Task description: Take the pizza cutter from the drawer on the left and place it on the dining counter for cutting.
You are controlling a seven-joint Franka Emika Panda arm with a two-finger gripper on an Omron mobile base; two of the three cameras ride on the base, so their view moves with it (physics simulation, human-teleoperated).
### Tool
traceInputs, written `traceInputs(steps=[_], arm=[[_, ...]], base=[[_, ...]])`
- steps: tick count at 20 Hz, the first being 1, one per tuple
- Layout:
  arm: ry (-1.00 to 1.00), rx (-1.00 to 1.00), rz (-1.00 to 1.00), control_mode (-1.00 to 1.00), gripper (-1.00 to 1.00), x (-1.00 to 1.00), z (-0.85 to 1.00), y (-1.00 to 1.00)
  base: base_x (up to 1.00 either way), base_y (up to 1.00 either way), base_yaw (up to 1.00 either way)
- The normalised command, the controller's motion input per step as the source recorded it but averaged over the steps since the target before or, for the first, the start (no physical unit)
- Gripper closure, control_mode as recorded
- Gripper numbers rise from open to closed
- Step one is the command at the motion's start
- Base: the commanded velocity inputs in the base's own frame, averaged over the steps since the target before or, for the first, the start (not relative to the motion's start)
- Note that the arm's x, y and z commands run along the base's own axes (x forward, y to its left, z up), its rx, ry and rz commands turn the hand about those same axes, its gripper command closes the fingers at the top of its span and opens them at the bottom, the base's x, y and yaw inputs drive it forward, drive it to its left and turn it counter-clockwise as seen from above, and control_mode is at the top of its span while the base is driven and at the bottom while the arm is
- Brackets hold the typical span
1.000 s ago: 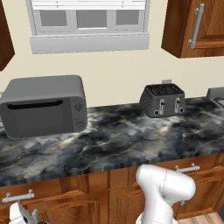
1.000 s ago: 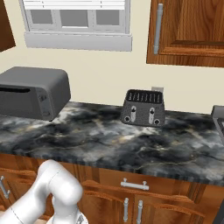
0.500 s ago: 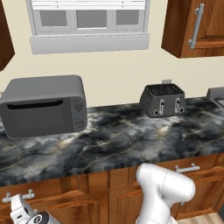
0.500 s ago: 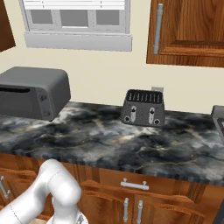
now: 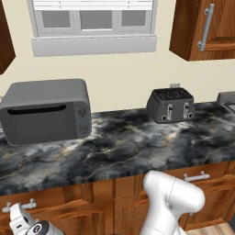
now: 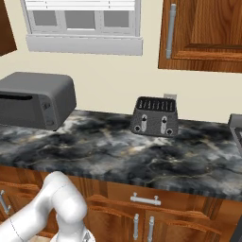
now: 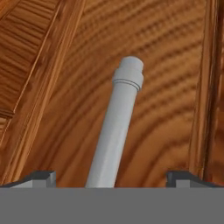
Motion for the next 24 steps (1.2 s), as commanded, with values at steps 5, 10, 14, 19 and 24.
traceInputs(steps=[5, 10, 14, 19, 24], arm=[[0.00, 0.00, 0.00, -1.00, -1.00, 0.09, -0.45, 0.04], [-0.05, 0.00, 0.00, -1.00, -1.00, 0.17, -0.27, 0.00], [-0.04, 0.00, 0.00, -1.00, -1.00, 0.26, -0.16, 0.00], [-0.04, 0.00, 0.00, -1.00, -1.00, 0.13, -0.18, 0.00], [0.00, 0.00, 0.00, -1.00, -1.00, 0.00, 0.00, 0.00]], base=[[0.00, 0.00, 0.00], [0.00, 0.00, 0.00], [0.00, 0.00, 0.00], [0.00, 0.00, 0.00], [0.00, 0.00, 0.00]])
